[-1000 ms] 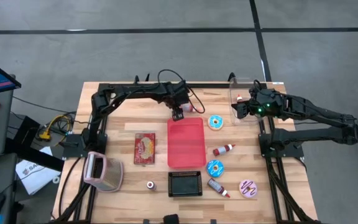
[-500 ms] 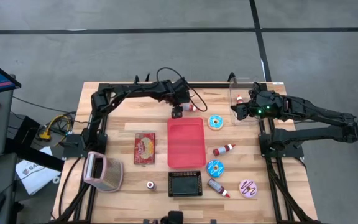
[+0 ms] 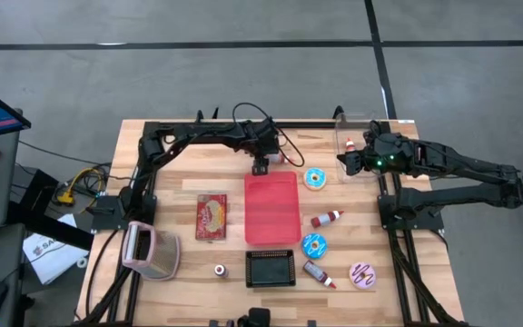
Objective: Pick & Place Food Item
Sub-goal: Put the orange food coloring bottle into the transparent bin
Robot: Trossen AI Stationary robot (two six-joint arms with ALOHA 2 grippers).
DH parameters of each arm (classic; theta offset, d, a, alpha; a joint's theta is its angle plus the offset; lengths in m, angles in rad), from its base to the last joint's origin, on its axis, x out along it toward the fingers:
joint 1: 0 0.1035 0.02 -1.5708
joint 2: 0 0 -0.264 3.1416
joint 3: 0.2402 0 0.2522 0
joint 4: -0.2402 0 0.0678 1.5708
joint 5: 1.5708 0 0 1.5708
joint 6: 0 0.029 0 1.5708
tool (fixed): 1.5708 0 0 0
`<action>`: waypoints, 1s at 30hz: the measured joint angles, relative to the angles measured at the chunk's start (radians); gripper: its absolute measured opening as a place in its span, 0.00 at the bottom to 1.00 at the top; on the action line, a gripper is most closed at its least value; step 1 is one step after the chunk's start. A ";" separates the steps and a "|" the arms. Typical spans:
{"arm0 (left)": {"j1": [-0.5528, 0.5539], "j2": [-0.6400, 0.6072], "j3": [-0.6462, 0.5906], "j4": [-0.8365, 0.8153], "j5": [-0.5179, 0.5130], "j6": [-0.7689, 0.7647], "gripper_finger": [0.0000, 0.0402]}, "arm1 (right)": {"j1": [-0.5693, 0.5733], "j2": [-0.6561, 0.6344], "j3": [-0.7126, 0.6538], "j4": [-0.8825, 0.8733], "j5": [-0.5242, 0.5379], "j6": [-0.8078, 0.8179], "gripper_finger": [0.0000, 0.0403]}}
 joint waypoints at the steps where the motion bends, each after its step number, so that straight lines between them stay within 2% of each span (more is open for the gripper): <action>1: 0.000 0.000 0.000 0.004 0.000 0.000 0.52 | -0.001 0.000 0.000 0.000 0.000 0.000 0.48; 6: 0.003 0.000 0.000 -0.002 -0.002 -0.001 0.47 | -0.001 0.000 0.000 0.000 0.000 0.000 0.48; 16: 0.003 -0.002 0.005 -0.056 -0.028 -0.005 0.25 | -0.001 0.000 0.000 0.000 0.000 0.000 0.48; 30: 0.035 -0.044 0.001 -0.336 -0.075 -0.019 0.24 | 0.000 0.000 0.000 0.012 -0.001 0.000 0.48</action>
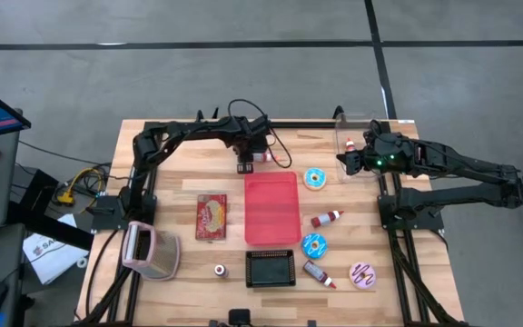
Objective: Pick & Place Food Item
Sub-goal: Put the orange food coloring bottle into the transparent bin
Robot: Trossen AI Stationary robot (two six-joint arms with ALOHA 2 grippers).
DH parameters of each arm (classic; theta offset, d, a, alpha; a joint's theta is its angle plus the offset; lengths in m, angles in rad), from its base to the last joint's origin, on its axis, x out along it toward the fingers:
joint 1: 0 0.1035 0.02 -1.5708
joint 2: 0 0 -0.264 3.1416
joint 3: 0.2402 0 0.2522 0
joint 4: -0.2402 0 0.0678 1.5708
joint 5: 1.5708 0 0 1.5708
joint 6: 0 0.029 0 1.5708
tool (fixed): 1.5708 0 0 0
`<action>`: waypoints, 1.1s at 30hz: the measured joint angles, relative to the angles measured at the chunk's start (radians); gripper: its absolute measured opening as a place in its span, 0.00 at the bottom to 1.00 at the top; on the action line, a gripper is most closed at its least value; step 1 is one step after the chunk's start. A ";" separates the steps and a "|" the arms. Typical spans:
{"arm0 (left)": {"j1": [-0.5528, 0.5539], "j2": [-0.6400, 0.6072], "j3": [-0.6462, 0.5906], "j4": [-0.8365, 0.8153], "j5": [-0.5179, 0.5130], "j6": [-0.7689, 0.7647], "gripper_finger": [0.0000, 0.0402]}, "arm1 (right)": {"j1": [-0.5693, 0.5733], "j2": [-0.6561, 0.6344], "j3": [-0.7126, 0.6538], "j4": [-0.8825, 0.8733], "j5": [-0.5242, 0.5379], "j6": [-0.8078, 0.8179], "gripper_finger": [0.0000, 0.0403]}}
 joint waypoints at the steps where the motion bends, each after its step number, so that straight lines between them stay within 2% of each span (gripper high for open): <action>1: 0.004 -0.006 -0.001 -0.012 -0.001 -0.008 0.24 | 0.001 0.000 0.000 0.003 0.000 0.000 0.48; 7: 0.039 -0.131 -0.097 -0.042 0.007 -0.023 0.27 | 0.022 0.000 0.000 0.005 0.016 0.001 0.48; 11: 0.058 -0.267 -0.198 0.048 0.050 -0.006 0.35 | 0.050 0.000 0.000 0.005 0.051 0.007 0.48; 15: 0.054 -0.344 -0.287 0.155 0.062 0.036 0.46 | 0.067 0.000 0.000 0.007 0.072 0.016 0.48; 19: 0.046 -0.316 -0.320 0.172 0.064 0.083 0.55 | 0.072 0.001 0.000 0.008 0.074 0.024 0.48; 22: 0.034 -0.285 -0.320 0.237 0.060 0.137 0.58 | 0.072 0.001 0.000 0.008 0.074 0.030 0.48; 25: 0.025 -0.263 -0.319 0.300 0.058 0.177 0.57 | 0.072 0.001 0.000 0.008 0.074 0.044 0.48; 33: 0.002 -0.215 -0.318 0.346 0.063 0.249 0.53 | 0.072 0.001 0.000 0.003 0.074 0.060 0.48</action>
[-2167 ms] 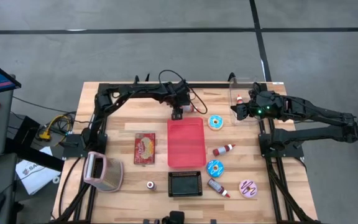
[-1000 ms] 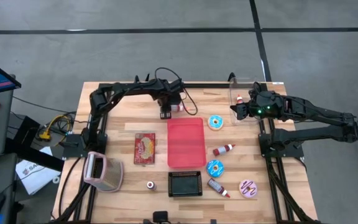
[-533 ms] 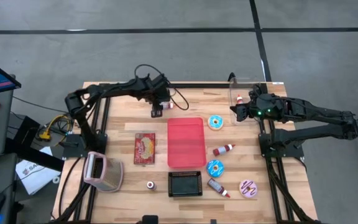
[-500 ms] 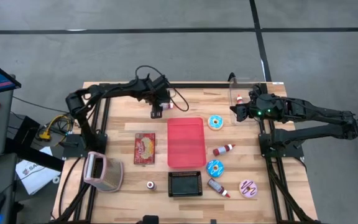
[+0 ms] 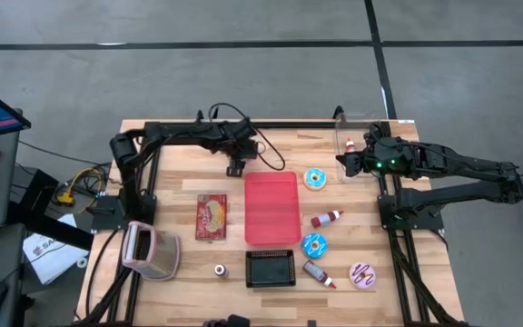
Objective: Pick & Place Food Item
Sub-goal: Put the orange food coloring bottle into the transparent bin
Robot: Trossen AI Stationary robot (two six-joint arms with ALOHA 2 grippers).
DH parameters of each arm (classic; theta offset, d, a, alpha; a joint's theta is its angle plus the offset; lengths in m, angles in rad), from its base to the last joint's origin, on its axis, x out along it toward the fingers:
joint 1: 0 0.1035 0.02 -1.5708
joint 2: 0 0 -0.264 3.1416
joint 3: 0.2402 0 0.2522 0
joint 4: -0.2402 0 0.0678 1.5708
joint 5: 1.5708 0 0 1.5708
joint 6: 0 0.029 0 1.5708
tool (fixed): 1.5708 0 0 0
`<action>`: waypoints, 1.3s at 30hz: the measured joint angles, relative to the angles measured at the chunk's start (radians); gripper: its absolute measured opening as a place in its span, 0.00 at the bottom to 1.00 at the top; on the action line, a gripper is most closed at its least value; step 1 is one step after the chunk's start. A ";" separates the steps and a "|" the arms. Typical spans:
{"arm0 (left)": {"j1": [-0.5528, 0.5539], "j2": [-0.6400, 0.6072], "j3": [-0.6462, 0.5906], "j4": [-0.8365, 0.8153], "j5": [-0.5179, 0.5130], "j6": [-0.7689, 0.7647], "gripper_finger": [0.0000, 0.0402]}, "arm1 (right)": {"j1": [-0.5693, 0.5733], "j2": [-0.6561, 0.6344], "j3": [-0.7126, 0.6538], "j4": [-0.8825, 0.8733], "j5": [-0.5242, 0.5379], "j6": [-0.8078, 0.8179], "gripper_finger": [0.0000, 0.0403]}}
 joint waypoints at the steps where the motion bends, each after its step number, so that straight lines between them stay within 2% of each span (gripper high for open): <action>1: 0.000 0.006 0.000 0.010 0.001 0.000 0.53 | 0.000 0.000 0.000 0.000 0.000 0.000 0.48; 9: 0.007 0.060 0.004 0.038 -0.038 -0.007 0.51 | 0.000 0.000 0.000 -0.001 0.000 0.000 0.48; 22: 0.013 0.070 0.001 0.053 -0.029 -0.013 0.44 | 0.000 0.000 0.000 -0.003 -0.002 0.000 0.48; 27: 0.022 0.074 0.001 0.053 -0.014 -0.043 0.38 | 0.000 0.000 0.000 -0.003 -0.004 0.000 0.48; 33: 0.048 0.074 0.002 0.038 -0.010 -0.103 0.27 | 0.000 0.004 0.000 -0.003 -0.004 0.000 0.48; 39: 0.056 0.073 0.014 0.026 0.007 -0.142 0.26 | 0.012 0.024 0.000 0.000 -0.005 0.000 0.48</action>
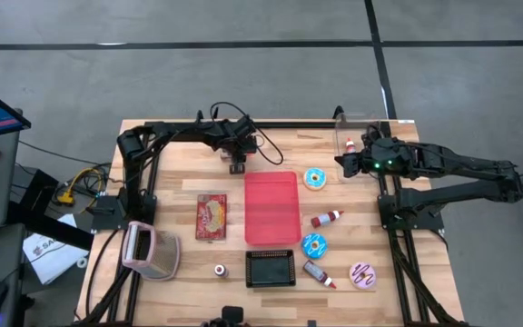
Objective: Pick & Place Food Item
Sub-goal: Put the orange food coloring bottle into the transparent bin
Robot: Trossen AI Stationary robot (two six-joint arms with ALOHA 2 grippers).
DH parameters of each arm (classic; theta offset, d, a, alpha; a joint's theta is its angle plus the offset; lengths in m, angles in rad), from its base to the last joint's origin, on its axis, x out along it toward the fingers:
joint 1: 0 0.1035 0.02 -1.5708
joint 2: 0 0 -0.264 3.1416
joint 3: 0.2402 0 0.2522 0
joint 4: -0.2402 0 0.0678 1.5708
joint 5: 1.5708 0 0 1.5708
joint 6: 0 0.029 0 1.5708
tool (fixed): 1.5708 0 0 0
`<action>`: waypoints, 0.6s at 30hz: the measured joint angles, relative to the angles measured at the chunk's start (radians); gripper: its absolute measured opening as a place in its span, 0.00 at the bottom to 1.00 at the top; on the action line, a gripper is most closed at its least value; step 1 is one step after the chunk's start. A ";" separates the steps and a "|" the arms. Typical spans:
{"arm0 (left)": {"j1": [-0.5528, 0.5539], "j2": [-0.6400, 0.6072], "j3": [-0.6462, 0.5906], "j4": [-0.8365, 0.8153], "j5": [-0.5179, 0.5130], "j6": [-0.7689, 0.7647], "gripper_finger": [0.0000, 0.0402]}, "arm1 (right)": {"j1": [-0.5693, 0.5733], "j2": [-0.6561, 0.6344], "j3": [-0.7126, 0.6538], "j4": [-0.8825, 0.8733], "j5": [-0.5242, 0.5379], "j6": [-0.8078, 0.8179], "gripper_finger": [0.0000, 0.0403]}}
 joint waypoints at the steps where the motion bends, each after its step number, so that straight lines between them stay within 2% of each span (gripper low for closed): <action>1: -0.001 -0.004 0.007 0.000 0.002 -0.010 0.27 | 0.006 0.007 0.000 0.002 0.000 -0.003 0.48; 5: -0.003 -0.070 0.063 0.019 0.021 -0.062 0.27 | 0.041 0.024 0.000 0.025 0.000 -0.039 0.48; 7: 0.007 -0.124 0.090 0.049 0.076 -0.162 0.27 | 0.061 0.032 0.000 0.063 0.000 -0.081 0.48; 10: 0.030 -0.215 0.092 0.162 0.226 -0.433 0.27 | 0.088 0.035 0.000 0.147 0.015 -0.168 0.48; 12: 0.037 -0.270 0.093 0.280 0.288 -0.628 0.27 | 0.107 0.035 0.000 0.199 0.046 -0.218 0.48; 14: 0.036 -0.313 0.091 0.399 0.310 -0.780 0.27 | 0.124 0.034 0.000 0.271 0.091 -0.278 0.48; 18: 0.002 -0.358 0.044 0.727 0.276 -1.066 0.27 | 0.156 0.034 0.000 0.400 0.169 -0.443 0.48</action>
